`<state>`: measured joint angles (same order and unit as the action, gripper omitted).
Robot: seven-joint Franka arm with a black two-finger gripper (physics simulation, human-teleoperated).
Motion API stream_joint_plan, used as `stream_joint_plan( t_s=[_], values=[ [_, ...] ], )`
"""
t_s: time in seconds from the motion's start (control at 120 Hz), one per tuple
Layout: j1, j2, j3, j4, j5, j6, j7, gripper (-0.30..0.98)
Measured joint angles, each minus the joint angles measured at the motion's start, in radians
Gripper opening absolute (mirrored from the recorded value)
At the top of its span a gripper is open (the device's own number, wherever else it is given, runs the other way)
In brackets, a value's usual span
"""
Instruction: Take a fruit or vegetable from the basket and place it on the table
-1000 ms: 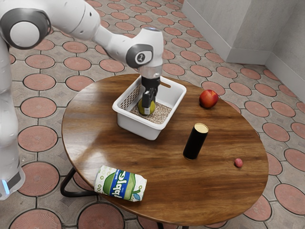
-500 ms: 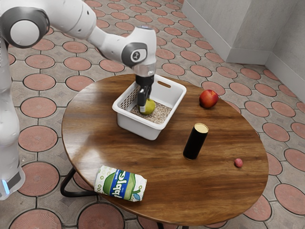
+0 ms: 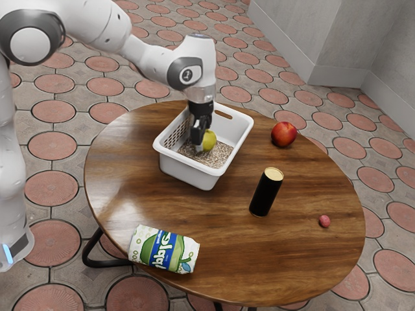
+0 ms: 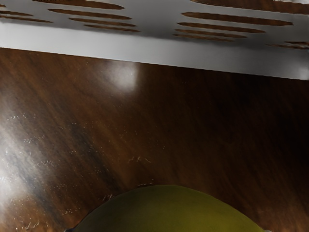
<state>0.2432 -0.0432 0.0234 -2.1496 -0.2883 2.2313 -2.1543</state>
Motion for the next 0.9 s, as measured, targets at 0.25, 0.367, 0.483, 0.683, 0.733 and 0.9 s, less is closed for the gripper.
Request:
stream_joint_plan(
  t_s=[0.25, 0.367, 0.483, 0.683, 0.733, 0.9],
  values=[
    [-0.068, 0.066, -0.009, 0.317, 0.298, -0.001, 0.010, 0.33],
    [-0.148, 0.172, -0.011, 0.485, 0.384, 0.000, 0.014, 0.33],
    [-0.235, 0.274, -0.013, 0.614, 0.416, 0.000, 0.017, 0.32],
    [-0.239, 0.298, -0.010, 0.642, 0.434, 0.003, 0.038, 0.56],
    [-0.245, 0.303, -0.011, 0.639, 0.438, 0.003, 0.044, 0.60],
    [-0.244, 0.275, 0.008, 0.628, 0.419, -0.010, 0.053, 0.66]
  ],
)
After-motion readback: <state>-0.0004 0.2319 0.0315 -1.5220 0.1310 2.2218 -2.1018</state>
